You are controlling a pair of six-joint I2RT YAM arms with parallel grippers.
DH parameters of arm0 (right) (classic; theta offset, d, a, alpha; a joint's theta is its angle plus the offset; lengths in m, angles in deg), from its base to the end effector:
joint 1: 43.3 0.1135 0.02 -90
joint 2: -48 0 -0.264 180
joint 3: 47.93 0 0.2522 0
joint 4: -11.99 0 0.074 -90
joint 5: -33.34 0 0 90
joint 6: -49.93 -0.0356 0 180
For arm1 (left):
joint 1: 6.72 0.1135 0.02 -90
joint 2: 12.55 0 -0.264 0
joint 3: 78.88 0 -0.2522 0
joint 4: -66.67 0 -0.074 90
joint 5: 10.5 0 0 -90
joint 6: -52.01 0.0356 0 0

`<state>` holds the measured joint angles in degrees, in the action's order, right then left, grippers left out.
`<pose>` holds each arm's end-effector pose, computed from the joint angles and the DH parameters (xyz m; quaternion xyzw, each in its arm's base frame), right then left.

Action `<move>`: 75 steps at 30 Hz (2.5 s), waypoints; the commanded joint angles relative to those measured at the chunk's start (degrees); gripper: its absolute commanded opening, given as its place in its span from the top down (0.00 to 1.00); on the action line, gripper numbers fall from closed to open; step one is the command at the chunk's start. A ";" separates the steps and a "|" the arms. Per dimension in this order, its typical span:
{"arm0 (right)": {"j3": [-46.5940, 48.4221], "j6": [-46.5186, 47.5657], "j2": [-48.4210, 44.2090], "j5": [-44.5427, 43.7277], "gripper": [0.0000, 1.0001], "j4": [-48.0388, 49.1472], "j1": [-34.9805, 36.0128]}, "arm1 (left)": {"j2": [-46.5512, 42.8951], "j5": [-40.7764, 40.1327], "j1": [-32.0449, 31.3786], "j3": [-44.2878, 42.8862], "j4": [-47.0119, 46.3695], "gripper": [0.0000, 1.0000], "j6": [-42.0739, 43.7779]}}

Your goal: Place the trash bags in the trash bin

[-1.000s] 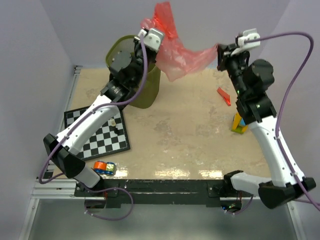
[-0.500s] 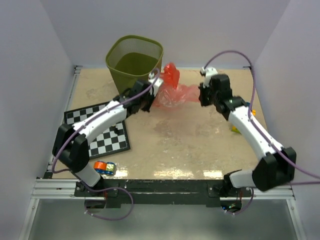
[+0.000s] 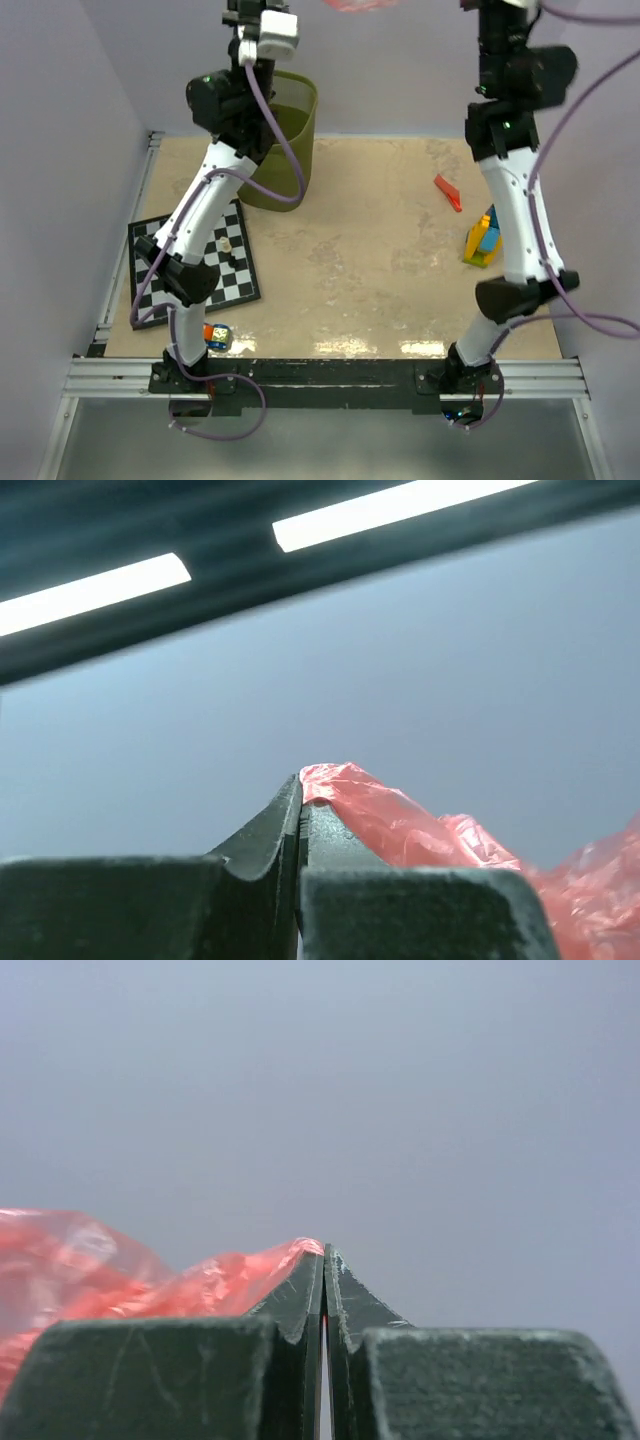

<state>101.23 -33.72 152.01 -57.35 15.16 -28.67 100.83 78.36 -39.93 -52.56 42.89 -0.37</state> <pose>0.3239 0.0841 0.6303 -0.0592 0.3508 0.0653 0.9323 0.3058 -0.1993 0.6175 0.1221 0.1884 0.0397 0.9737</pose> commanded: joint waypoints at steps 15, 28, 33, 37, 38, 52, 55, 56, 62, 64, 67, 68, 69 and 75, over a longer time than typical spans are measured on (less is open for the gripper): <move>-84.25 35.94 -72.55 30.06 1.00 -45.59 6.37 | -74.29 26.06 -15.30 110.15 26.70 1.00 7.60; -64.50 5.69 -44.71 0.91 1.00 -21.87 5.93 | -47.84 -11.94 -14.25 82.29 10.49 1.00 -14.35; -45.43 -1.15 -29.06 -8.28 1.00 -19.47 -9.50 | -37.28 -22.30 -10.39 67.17 1.08 1.00 -9.95; -38.54 -1.69 -23.85 0.03 1.00 -23.07 -12.61 | -35.07 -21.37 -6.96 62.31 7.72 1.00 -13.97; -39.32 -2.39 -24.02 4.08 1.00 -23.69 -12.52 | -35.25 -18.57 -6.87 62.57 10.96 1.00 -16.07; -60.86 -9.43 -41.33 11.81 1.00 -26.78 -6.20 | -38.15 -2.43 -9.42 69.26 26.91 1.00 -28.76; -62.44 -7.33 -41.78 -3.67 1.00 -21.08 -6.28 | -35.35 -10.60 -9.42 67.24 23.58 1.00 -26.30; -63.05 -4.44 -41.43 -7.27 1.00 -18.45 -6.28 | -34.38 -12.46 -9.42 66.19 22.26 1.00 -25.16; -55.72 -2.74 -30.56 -6.08 1.00 -5.79 -6.37 | -24.11 -11.33 -5.38 54.87 15.40 1.00 -21.55; -45.98 -3.18 -22.30 -6.60 1.00 -2.88 -6.37 | -19.10 -11.68 -4.67 47.24 13.73 1.00 -19.27; -26.31 -2.75 -11.23 -9.24 1.00 2.48 -6.37 | -10.50 -12.74 -4.41 32.40 5.75 1.00 -12.78; -19.53 -2.40 -7.63 -8.98 1.00 3.71 -6.37 | -7.07 -12.57 -4.49 27.03 2.59 1.00 -10.14; -11.20 -2.22 -4.63 -8.02 1.00 4.25 -6.37 | -4.16 -11.78 -4.41 20.89 -2.31 1.00 -5.51; 3.35 0.40 -3.78 6.45 1.00 21.34 -3.66 | 10.29 13.49 -4.93 -5.29 -24.65 1.00 13.23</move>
<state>101.55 -36.82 158.08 -60.39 14.98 -34.72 109.40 73.55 -44.26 -49.04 40.31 -3.12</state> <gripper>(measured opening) 0.006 0.008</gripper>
